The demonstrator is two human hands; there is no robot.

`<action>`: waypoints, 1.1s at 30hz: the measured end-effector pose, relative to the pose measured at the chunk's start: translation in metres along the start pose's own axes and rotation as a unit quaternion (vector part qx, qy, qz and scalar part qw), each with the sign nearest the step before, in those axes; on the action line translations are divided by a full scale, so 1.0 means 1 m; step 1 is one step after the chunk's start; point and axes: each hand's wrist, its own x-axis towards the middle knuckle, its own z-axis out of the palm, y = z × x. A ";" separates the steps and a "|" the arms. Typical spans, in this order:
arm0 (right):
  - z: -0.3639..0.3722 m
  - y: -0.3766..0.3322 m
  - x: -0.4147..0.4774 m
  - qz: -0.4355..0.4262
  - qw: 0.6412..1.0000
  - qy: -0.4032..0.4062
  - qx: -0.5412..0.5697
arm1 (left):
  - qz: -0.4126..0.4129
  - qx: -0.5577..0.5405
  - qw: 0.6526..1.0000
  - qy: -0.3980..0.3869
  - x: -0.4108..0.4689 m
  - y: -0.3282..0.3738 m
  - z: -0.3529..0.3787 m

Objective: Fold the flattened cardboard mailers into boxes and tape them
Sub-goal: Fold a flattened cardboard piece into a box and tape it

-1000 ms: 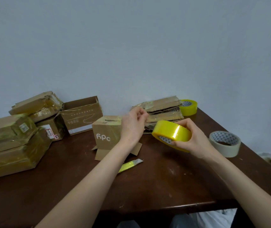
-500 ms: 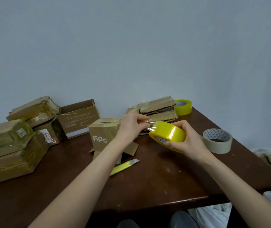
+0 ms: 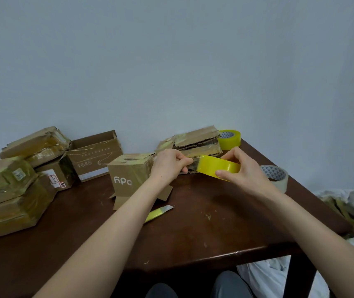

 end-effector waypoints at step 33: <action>0.234 -0.116 0.112 0.283 0.957 -0.059 0.014 | -0.203 0.117 0.972 -0.003 0.036 -0.156 -0.080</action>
